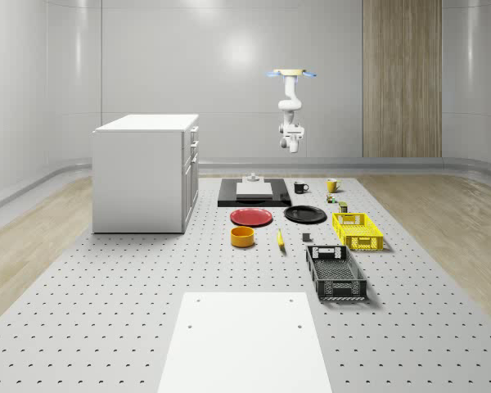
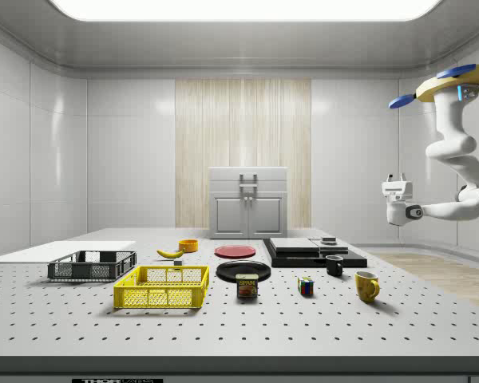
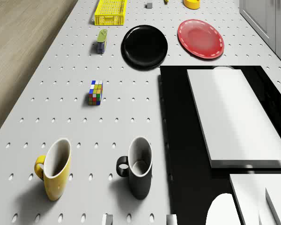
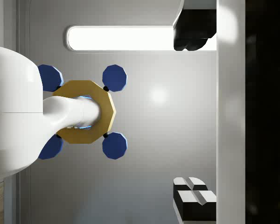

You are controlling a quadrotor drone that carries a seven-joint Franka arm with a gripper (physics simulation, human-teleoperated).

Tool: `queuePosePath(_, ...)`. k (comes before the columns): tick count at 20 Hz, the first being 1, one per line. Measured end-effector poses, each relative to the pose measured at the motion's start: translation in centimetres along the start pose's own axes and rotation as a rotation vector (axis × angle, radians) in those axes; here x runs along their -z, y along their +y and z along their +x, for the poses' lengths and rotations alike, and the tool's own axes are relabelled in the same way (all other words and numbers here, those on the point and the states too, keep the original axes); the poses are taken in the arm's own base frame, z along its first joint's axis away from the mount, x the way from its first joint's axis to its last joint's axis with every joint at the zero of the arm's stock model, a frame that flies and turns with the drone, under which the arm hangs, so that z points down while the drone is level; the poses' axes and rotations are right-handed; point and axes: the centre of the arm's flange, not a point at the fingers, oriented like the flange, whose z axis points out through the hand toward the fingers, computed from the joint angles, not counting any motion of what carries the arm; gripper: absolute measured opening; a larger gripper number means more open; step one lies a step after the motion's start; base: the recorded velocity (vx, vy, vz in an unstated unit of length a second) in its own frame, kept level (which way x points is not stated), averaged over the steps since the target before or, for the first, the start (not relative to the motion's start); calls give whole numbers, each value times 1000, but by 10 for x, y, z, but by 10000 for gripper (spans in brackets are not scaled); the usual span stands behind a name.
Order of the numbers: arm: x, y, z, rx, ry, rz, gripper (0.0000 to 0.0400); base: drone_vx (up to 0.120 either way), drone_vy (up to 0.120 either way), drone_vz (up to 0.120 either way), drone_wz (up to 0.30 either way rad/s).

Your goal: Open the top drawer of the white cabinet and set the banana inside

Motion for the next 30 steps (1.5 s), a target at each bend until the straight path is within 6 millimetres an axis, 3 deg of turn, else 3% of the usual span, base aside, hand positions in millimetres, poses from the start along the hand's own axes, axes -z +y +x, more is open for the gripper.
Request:
queuePosePath(10, 66, 1, -1, 0, 6, 6, 400, 0, -32, 0, 0)
queuePosePath(12, 74, 10, 9, -4, -98, 109, 400, 0, 0, 0, 0)
queuePosePath(16, 56, 48, 48, -2, -539, 544, 400, 0, -10, 0, 0)
queuePosePath(20, 29, 63, 65, 0, -820, 822, 400, 110, -120, 0, 0)
queuePosePath(30, 0, 69, 71, 2, -1062, 1062, 400, 120, -120, 16, 0)
